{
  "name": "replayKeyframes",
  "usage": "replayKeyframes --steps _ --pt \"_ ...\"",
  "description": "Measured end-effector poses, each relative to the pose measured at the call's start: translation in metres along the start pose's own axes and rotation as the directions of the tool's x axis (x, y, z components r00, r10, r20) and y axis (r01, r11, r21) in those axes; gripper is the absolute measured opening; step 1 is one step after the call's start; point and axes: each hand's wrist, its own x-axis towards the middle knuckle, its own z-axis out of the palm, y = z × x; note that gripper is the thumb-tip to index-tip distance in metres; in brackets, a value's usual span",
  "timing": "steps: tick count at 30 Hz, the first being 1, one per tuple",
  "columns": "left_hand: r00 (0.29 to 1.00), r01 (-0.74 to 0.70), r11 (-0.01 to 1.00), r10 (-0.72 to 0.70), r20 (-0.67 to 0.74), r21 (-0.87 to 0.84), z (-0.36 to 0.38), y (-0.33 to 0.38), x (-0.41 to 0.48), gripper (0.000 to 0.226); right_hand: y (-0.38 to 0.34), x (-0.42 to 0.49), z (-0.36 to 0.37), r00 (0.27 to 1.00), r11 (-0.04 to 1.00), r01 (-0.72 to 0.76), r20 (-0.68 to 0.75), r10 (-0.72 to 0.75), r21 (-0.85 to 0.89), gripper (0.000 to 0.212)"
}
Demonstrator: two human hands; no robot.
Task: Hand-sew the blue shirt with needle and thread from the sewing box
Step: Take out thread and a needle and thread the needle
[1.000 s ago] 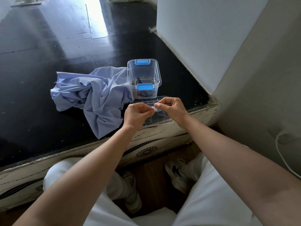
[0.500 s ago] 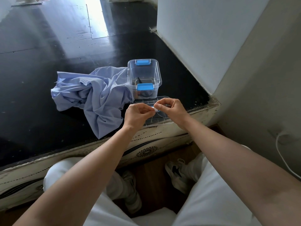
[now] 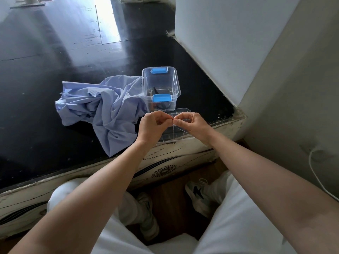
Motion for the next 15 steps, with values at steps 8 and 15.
replayKeyframes --steps 8,15 --pt "0.994 -0.104 0.964 0.106 0.005 0.246 0.0021 -0.0026 0.0004 0.007 -0.0018 -0.0029 -0.0007 0.998 0.997 -0.055 0.031 0.056 -0.05 0.025" --pt "0.995 0.102 0.99 -0.1 0.026 -0.099 0.0022 -0.0043 0.0022 0.007 -0.0038 -0.0072 -0.0013 0.996 0.998 -0.062 0.06 0.062 -0.003 0.023"
